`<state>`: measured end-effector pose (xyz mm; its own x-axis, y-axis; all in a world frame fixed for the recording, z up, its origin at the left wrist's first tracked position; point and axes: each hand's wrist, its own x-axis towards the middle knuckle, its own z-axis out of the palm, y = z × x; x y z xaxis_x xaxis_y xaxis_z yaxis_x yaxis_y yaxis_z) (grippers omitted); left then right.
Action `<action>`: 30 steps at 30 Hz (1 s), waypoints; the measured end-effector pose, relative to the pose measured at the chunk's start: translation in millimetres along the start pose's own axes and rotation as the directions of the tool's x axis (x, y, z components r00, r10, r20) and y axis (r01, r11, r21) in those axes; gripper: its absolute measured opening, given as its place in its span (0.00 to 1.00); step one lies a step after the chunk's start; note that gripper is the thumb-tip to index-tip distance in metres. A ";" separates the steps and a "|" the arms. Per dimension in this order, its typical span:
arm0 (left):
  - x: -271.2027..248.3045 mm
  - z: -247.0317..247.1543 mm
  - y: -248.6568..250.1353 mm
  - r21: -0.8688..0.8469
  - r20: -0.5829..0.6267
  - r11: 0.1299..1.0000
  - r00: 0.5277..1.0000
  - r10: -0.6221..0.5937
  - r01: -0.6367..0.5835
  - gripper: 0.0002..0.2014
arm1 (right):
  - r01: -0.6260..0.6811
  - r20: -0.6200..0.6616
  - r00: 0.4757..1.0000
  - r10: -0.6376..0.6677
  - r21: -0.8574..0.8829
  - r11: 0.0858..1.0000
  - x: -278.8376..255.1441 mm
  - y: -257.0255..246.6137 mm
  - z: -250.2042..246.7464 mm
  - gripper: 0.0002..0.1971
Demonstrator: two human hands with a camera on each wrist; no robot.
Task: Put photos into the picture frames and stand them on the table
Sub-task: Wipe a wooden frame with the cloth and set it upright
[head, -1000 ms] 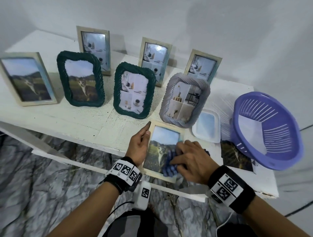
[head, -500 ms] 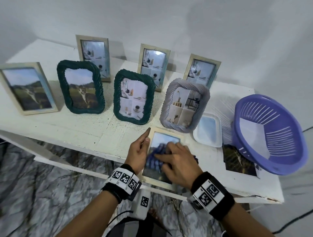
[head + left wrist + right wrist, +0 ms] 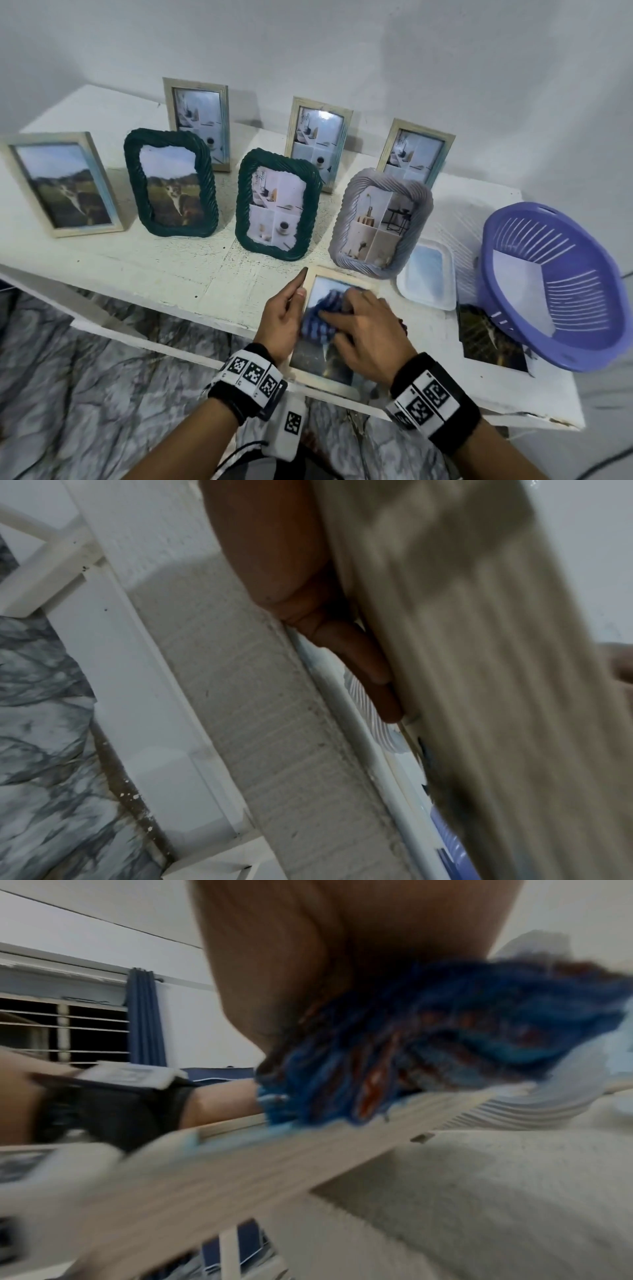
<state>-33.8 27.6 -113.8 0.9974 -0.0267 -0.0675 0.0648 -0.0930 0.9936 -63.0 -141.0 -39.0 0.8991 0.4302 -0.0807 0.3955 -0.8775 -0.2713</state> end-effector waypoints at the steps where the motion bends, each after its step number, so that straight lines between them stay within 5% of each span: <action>1: -0.3 0.3 0.5 0.010 0.003 1.000 1.000 0.006 -0.006 0.19 | 0.072 0.044 0.996 -0.074 0.033 0.997 -7.5 0.2 -0.7 0.21; 5: 0.1 4.9 2.6 0.010 0.008 1.000 1.000 0.004 -0.005 0.19 | 0.163 0.115 0.979 -0.169 0.056 0.985 -31.0 11.1 -10.2 0.16; 11: 3.5 6.4 1.3 -0.021 -0.032 1.000 0.999 -0.015 0.014 0.19 | -0.117 -0.036 0.992 0.123 0.138 0.983 -30.5 48.7 -33.8 0.24; 13: 3.2 6.2 1.8 -0.016 -0.042 1.000 0.999 -0.022 0.022 0.19 | -0.233 -0.189 0.945 0.268 0.187 0.954 -26.4 64.6 -43.6 0.20; 17: 1.8 4.7 1.4 -0.026 -0.049 0.999 0.999 -0.022 0.021 0.20 | -0.503 -0.389 0.750 0.534 0.188 0.843 -8.0 90.9 -50.1 0.12; 21: 0.8 4.9 1.9 -0.025 -0.046 1.000 0.999 -0.014 0.013 0.20 | -0.567 -0.448 0.691 0.567 0.150 0.810 16.1 107.0 -42.6 0.09; 27: -1.6 4.2 4.5 -0.027 -0.024 0.999 0.999 -0.031 0.031 0.19 | -0.600 -0.232 0.761 0.606 0.103 0.793 31.7 121.4 -17.5 0.09; 30: 0.0 6.3 5.5 -0.026 -0.040 0.999 0.999 -0.026 0.025 0.19 | -0.590 -0.236 0.763 0.601 0.126 0.798 25.9 119.6 -12.5 0.11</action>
<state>-33.7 20.8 -108.9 0.9958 0.0154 -0.0899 0.0907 -0.0678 0.9936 9.9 -237.5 -61.5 0.9684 -0.2496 0.0021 -0.2383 -0.9269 -0.2900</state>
